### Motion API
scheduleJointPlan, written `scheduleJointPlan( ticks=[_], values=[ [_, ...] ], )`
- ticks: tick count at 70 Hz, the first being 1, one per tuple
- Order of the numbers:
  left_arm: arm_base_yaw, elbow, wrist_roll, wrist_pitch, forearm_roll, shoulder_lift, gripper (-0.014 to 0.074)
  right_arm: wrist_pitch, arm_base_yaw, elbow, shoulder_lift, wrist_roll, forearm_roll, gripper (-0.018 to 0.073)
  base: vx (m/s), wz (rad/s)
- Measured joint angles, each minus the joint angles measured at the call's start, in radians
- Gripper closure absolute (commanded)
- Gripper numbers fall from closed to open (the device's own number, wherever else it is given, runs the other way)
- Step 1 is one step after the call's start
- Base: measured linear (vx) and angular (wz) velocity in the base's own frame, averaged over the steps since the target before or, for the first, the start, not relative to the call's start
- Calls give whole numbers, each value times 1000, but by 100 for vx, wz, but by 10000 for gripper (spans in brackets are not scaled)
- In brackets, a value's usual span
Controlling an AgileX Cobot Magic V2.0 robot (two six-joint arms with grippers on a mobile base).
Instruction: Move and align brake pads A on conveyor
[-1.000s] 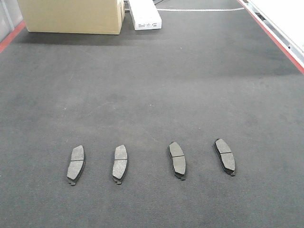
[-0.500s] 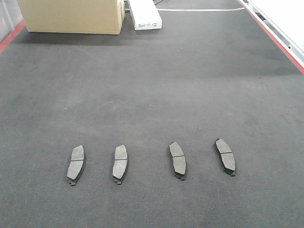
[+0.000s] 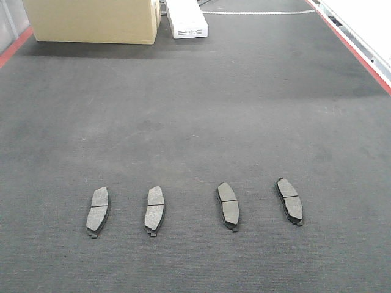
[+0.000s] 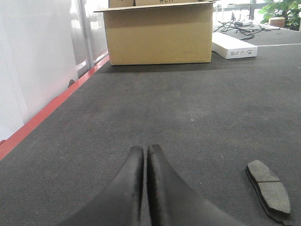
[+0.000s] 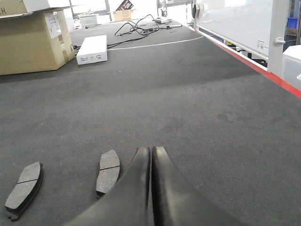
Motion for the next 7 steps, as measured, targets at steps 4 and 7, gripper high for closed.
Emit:
scheduleJointPlan(
  ticks=[4,7],
  values=[
    [0,0,0,0,0,0,603,-1,0,0,0,0,0,568,0,0],
    [0,0,0,0,0,0,603,-1,0,0,0,0,0,568,0,0]
  ],
)
